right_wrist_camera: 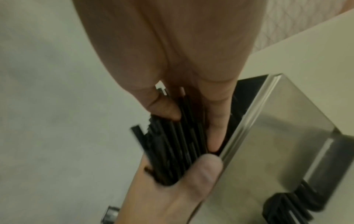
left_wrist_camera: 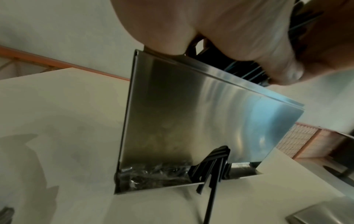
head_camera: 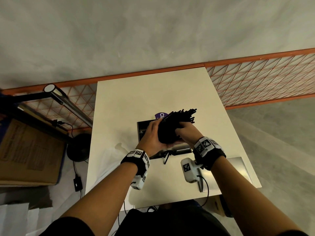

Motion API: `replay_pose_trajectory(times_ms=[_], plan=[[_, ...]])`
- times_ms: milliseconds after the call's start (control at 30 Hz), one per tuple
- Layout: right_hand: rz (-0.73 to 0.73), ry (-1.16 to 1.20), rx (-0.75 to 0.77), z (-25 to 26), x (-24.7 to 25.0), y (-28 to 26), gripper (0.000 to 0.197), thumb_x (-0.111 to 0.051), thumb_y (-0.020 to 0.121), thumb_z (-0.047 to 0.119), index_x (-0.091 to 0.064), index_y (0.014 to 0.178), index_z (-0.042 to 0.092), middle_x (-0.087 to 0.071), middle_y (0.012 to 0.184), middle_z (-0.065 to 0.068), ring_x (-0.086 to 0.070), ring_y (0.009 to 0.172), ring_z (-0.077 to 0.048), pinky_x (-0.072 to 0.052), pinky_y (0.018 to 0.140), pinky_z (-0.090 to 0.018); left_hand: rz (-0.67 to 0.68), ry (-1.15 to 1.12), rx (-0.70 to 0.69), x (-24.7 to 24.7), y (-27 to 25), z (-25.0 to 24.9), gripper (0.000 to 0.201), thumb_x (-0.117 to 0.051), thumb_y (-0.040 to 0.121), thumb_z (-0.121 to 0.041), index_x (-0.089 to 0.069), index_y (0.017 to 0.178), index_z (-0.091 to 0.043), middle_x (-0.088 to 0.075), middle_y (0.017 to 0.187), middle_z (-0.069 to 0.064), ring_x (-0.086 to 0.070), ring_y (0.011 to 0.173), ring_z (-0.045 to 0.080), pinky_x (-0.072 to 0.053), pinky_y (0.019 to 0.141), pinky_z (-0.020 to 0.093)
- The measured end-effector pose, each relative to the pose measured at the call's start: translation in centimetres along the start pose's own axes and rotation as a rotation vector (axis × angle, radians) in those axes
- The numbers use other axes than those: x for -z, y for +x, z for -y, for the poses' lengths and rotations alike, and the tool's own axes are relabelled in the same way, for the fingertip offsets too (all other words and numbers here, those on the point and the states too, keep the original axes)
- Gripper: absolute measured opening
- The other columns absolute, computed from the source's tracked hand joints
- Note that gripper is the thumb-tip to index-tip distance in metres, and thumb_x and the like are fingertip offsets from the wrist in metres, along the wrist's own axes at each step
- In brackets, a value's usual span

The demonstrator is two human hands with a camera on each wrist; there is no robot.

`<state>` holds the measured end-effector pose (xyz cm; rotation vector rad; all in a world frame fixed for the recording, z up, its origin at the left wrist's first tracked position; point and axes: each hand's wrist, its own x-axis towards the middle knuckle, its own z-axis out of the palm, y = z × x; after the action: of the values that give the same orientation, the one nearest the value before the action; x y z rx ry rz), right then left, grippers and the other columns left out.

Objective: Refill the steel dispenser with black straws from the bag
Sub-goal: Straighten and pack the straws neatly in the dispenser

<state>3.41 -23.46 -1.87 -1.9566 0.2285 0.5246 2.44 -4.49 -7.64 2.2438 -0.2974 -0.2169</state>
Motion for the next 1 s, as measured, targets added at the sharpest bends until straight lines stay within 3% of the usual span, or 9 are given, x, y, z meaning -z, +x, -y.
replay_pose_trajectory(times_ms=[167, 267, 333, 433, 533, 600, 733, 900, 1000], plan=[[-0.017, 0.085, 0.013, 0.3, -0.8, -0.7, 0.033, -0.057, 0.064, 0.034, -0.072, 0.088, 0.018, -0.075, 0.091, -0.007, -0.071, 0.09, -0.027, -0.057, 0.087, -0.049, -0.075, 0.031, 0.005, -0.4, -0.2, 0.0, 0.105, -0.086, 0.067, -0.053, -0.029, 0.151, -0.024, -0.036, 0.148, -0.002, -0.049, 0.133, 0.021, -0.052, 0.103, 0.04], [0.0, 0.138, 0.019, 0.8, -0.5, -1.8, 0.024, -0.059, 0.084, 0.029, -0.071, 0.101, 0.017, -0.075, 0.096, -0.007, -0.071, 0.091, -0.023, -0.057, 0.087, -0.047, -0.125, 0.012, 0.051, -0.4, 0.0, 0.0, 0.097, -0.089, 0.071, -0.041, -0.034, 0.149, -0.021, -0.039, 0.147, -0.001, -0.048, 0.133, 0.019, -0.049, 0.104, 0.034], [-0.022, -0.015, 0.064, 0.6, 0.0, -2.1, 0.024, -0.057, 0.091, 0.037, -0.07, 0.105, 0.023, -0.074, 0.096, 0.0, -0.07, 0.089, -0.019, -0.055, 0.087, -0.043, -0.136, 0.032, 0.063, -0.5, 0.2, -0.1, 0.091, -0.087, 0.073, -0.037, -0.037, 0.147, -0.019, -0.042, 0.145, 0.0, -0.051, 0.131, 0.021, -0.05, 0.104, 0.037], [-0.128, -0.098, 0.092, -0.3, 0.5, -2.3, 0.022, -0.057, 0.089, 0.035, -0.072, 0.102, 0.023, -0.074, 0.088, 0.003, -0.07, 0.081, -0.016, -0.057, 0.082, -0.041, -0.152, 0.067, 0.072, -0.6, 0.3, -0.1, 0.083, -0.085, 0.077, -0.033, -0.04, 0.145, -0.019, -0.045, 0.143, 0.0, -0.054, 0.128, 0.023, -0.053, 0.102, 0.041], [-0.284, 0.06, 0.099, -0.8, 1.1, -2.9, 0.017, -0.056, 0.087, 0.016, -0.072, 0.092, 0.019, -0.075, 0.081, -0.003, -0.071, 0.069, -0.019, -0.061, 0.071, -0.039, -0.163, 0.1, 0.069, -0.5, 0.2, -0.1, 0.08, -0.083, 0.08, -0.033, -0.041, 0.147, -0.018, -0.046, 0.143, 0.001, -0.053, 0.129, 0.022, -0.051, 0.106, 0.04], [-0.422, 0.146, 0.138, -1.3, 2.0, -3.4, 0.02, -0.054, 0.082, 0.015, -0.073, 0.087, 0.02, -0.074, 0.077, 0.0, -0.071, 0.069, -0.02, -0.061, 0.069, -0.038, -0.156, 0.103, 0.072, -0.5, 0.3, 0.0, 0.08, -0.083, 0.081, -0.035, -0.041, 0.147, -0.017, -0.046, 0.144, 0.002, -0.053, 0.13, 0.022, -0.05, 0.107, 0.039], [-0.643, 0.032, 0.091, -3.0, 3.5, -3.0, 0.026, -0.052, 0.081, 0.01, -0.07, 0.097, 0.018, -0.073, 0.091, -0.001, -0.067, 0.086, -0.022, -0.053, 0.082, -0.035, -0.154, 0.103, 0.078, -0.5, 0.3, 0.0, 0.08, -0.081, 0.082, -0.035, -0.04, 0.148, -0.018, -0.046, 0.144, 0.002, -0.053, 0.13, 0.022, -0.05, 0.107, 0.041], [-0.421, -0.359, -0.064, -5.7, 3.5, -2.4, 0.056, -0.051, 0.08, -0.007, -0.054, 0.134, 0.007, -0.048, 0.138, -0.012, -0.049, 0.124, -0.032, -0.039, 0.102, -0.034, -0.155, 0.118, 0.101, -0.5, 0.3, -0.1, 0.078, -0.079, 0.085, -0.037, -0.039, 0.149, -0.02, -0.046, 0.145, 0.001, -0.052, 0.131, 0.022, -0.048, 0.108, 0.038], [-0.461, -0.452, 0.038, -6.5, 2.6, -3.2, 0.048, -0.064, 0.08, 0.005, -0.058, 0.128, 0.01, -0.049, 0.132, -0.013, -0.048, 0.121, -0.033, -0.043, 0.101, -0.04, -0.154, 0.127, 0.107, -0.4, 0.3, -0.1, 0.077, -0.078, 0.086, -0.036, -0.039, 0.15, -0.019, -0.045, 0.146, 0.001, -0.051, 0.132, 0.022, -0.047, 0.109, 0.035]])
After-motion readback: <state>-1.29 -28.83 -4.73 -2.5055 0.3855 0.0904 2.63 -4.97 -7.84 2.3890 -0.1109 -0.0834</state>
